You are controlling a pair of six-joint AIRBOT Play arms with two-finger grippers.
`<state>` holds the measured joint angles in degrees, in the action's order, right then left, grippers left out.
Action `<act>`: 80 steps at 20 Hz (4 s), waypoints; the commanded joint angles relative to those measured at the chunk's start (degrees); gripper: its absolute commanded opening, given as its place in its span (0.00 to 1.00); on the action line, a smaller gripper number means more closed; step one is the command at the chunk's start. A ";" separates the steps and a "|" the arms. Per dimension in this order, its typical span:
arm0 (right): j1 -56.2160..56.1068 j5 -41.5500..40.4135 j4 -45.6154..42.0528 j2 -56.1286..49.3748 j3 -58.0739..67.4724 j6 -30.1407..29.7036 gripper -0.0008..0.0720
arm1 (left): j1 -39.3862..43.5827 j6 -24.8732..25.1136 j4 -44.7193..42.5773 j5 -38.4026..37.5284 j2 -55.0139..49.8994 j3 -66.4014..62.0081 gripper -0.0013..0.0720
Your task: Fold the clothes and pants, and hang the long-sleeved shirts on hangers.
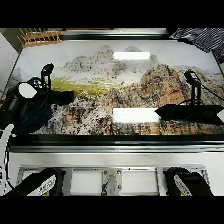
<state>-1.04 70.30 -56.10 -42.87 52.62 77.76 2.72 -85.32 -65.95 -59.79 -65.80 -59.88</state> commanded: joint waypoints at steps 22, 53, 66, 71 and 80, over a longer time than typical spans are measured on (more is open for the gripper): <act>-0.07 0.04 0.00 -0.02 0.07 0.02 0.03 | -22.10 1.97 -20.06 2.86 -20.00 -21.88 0.98; 11.17 -8.35 -13.81 -0.02 0.11 3.23 0.05 | 33.20 -10.86 -6.03 5.62 -19.78 -21.90 0.99; 13.29 -9.94 -15.67 -12.41 -6.64 3.28 0.69 | 10.29 -9.60 1.81 1.99 -20.26 -11.87 0.98; 13.33 -11.43 -8.39 -24.02 -6.67 2.99 0.96 | 11.43 -3.98 15.80 1.25 -31.98 -11.45 0.98; 8.94 -12.24 17.25 -39.85 -6.64 -9.05 0.96 | 14.97 -4.00 15.98 -1.51 -38.56 -17.00 0.30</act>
<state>10.35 58.22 -46.24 -78.72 46.00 72.12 17.26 -89.49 -50.61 -60.55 -103.09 -75.96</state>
